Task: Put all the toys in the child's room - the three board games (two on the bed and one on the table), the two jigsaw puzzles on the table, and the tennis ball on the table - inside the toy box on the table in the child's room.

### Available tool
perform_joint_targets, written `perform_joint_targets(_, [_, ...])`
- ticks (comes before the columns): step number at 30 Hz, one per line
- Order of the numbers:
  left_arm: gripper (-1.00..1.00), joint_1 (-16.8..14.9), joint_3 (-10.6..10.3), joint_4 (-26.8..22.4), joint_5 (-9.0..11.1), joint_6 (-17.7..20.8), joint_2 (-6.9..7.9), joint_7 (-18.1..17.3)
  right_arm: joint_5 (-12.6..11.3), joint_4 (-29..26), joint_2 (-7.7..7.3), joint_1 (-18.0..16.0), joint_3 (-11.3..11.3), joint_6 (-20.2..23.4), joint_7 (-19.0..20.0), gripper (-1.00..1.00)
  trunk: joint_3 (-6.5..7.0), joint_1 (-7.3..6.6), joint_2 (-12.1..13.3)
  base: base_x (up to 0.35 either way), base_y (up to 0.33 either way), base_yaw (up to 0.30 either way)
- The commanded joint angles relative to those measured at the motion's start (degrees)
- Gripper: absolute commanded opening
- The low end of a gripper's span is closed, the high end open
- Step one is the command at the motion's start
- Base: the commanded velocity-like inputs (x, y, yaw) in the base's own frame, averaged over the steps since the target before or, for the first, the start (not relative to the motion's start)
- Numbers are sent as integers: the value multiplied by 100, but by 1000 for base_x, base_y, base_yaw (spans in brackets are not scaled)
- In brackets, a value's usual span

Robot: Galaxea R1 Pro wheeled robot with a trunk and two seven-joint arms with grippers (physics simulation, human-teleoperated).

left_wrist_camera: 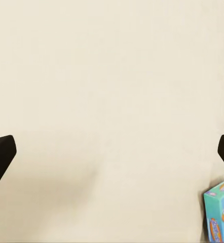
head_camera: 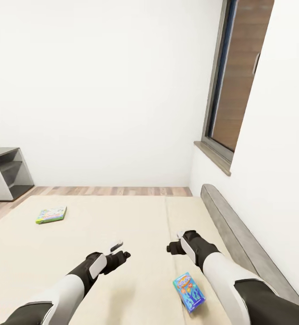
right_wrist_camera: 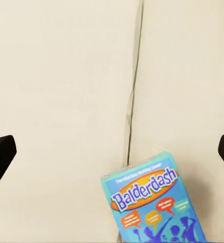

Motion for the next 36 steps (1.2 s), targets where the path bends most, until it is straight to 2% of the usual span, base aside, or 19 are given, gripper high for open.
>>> perform_joint_targets(1, [100,-2,47,-8,-9,34,-3,-12,0,-20,-12,-2,13,34,-13,100,-6,0,-3,0,-166,0])
perform_joint_targets(11, [100,-3,53,-8,-9,34,-2,-30,-5,-138,-42,-1,1,80,-29,100,-6,0,-3,0,-90,0])
perform_joint_targets(27, [100,-3,62,-8,-4,34,5,-40,-27,-223,-82,-40,-52,163,-40,100,-6,0,-3,0,-13,0])
perform_joint_targets(28, [100,-3,63,-8,-3,37,7,-43,-50,-224,-165,-68,-72,224,-41,100,-6,0,-3,0,0,0])
perform_joint_targets(31, [100,-3,63,-9,-2,39,7,-44,-72,-226,-255,-86,-82,436,-42,100,-6,0,-3,0,0,0])
perform_joint_targets(32, [100,-3,65,-8,-2,41,7,-49,-176,-231,-415,-138,-96,756,-37,100,-6,0,-3,0,0,0])
perform_joint_targets(36, [100,-3,71,-8,0,42,12,-56,-396,-229,-595,-200,-118,918,-41,100,-6,0,-3,0,0,0])
